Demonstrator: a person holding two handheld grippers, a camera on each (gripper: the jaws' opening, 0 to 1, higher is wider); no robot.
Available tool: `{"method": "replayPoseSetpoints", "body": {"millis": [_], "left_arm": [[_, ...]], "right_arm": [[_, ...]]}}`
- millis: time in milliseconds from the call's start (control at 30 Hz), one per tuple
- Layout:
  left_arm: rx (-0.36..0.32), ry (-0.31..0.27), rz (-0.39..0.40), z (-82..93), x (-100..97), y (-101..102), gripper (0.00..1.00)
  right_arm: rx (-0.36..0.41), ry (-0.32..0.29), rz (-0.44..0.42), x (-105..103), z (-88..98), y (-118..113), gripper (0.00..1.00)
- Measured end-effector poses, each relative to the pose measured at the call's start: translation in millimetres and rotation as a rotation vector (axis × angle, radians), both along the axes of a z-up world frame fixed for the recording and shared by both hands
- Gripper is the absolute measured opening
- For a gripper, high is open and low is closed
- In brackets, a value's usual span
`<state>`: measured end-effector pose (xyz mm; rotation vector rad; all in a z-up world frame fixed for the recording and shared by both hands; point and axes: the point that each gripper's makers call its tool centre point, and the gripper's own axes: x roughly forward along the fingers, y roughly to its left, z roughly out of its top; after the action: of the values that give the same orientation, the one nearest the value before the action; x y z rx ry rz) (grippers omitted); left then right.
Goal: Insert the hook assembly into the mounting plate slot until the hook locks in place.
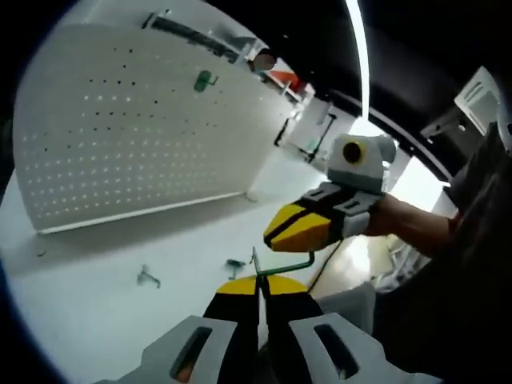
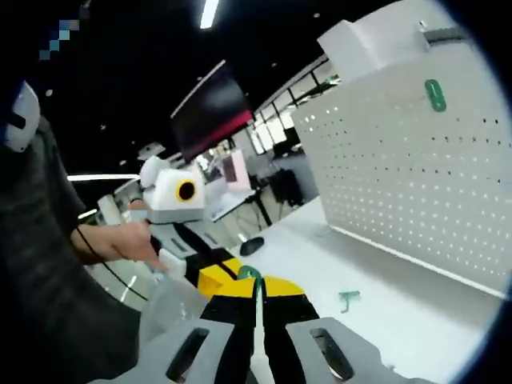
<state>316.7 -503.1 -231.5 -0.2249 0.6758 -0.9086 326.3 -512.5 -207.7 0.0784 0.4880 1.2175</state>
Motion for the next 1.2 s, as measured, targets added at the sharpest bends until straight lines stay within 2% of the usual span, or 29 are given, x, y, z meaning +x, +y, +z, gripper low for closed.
{"method": "replayPoseSetpoints", "body": {"millis": [67,167,233,333,500,567,700,800,933,1200], "left_arm": [[0.026,-0.006,0.012,-2.2,2.0,5,0.01],[0.034,-0.005,0.028,-2.2,4.0,7,0.01],[0.034,0.007,0.048,-2.7,6.0,9,0.01],[0.057,0.002,0.089,-2.8,10.7,13,0.01],[0.104,-0.012,0.142,-5.3,18.2,22,0.01],[0.170,-0.085,0.143,-0.7,21.4,25,0.01],[0.222,-0.151,0.152,5.8,24.4,23,0.01],[0.213,-0.156,0.150,8.9,23.6,19,0.01],[0.214,-0.169,0.148,11.0,23.7,16,0.01],[0.216,-0.194,0.145,12.6,25.1,14,0.01]], "right_arm": [[-0.054,-0.048,-0.007,1,-1.9,-3,0.00],[-0.076,-0.045,-0.033,2,-1.1,-6,0.00],[-0.126,-0.040,-0.074,4,-2.5,-11,0.00],[-0.170,-0.090,-0.066,-2,2.6,-10,0.02],[-0.175,-0.094,-0.113,-3,9.6,-10,0.05],[-0.172,-0.095,-0.124,-3,12.4,-10,0.06],[-0.171,-0.121,-0.133,-6,15.5,-4,0.06],[-0.185,-0.142,-0.111,-10,12.3,3,0.07],[-0.193,-0.137,-0.137,-7,12.0,3,0.08],[-0.160,-0.108,-0.175,-4,15.3,5,0.08]]}}
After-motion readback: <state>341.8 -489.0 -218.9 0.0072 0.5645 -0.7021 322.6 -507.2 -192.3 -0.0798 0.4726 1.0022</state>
